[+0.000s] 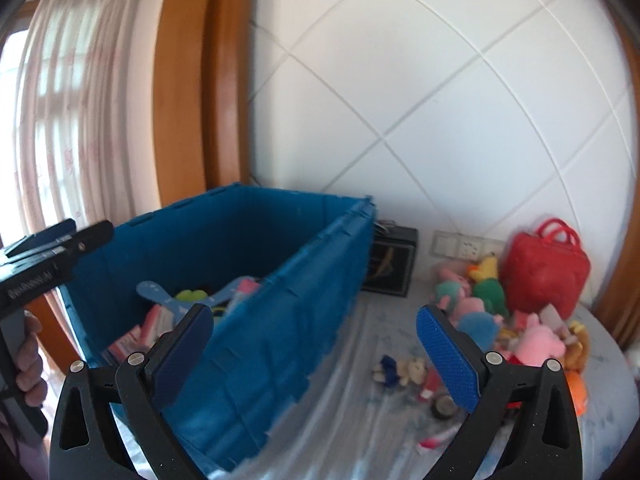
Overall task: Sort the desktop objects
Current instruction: 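Withdraw both tools from the crate back toward the pile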
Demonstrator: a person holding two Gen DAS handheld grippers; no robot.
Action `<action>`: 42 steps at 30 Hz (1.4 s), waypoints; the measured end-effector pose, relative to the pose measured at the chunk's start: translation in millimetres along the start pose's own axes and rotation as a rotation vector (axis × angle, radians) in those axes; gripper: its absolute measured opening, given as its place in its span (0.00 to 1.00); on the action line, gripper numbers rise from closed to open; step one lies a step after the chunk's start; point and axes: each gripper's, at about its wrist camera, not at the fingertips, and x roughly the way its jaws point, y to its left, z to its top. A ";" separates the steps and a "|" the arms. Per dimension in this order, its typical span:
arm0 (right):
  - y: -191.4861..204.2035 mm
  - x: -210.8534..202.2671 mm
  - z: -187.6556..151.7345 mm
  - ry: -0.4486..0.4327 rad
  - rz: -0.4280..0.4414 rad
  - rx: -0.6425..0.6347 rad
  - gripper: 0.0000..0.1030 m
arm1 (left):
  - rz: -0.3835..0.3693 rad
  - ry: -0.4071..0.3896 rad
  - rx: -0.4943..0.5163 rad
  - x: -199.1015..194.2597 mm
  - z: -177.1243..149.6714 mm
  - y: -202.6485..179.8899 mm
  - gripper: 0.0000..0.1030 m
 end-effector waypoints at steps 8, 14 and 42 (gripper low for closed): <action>-111.9 -39.2 -33.0 0.046 -0.168 0.117 1.00 | -0.127 -0.035 0.057 -18.1 -3.3 -97.2 0.96; -210.2 -60.5 -66.8 0.111 -0.305 0.219 1.00 | -0.231 0.051 0.120 0.6 -30.8 -176.7 0.96; -457.4 -13.9 -216.2 0.491 -0.444 0.422 1.00 | -0.244 0.715 0.252 194.6 -255.1 -328.8 0.71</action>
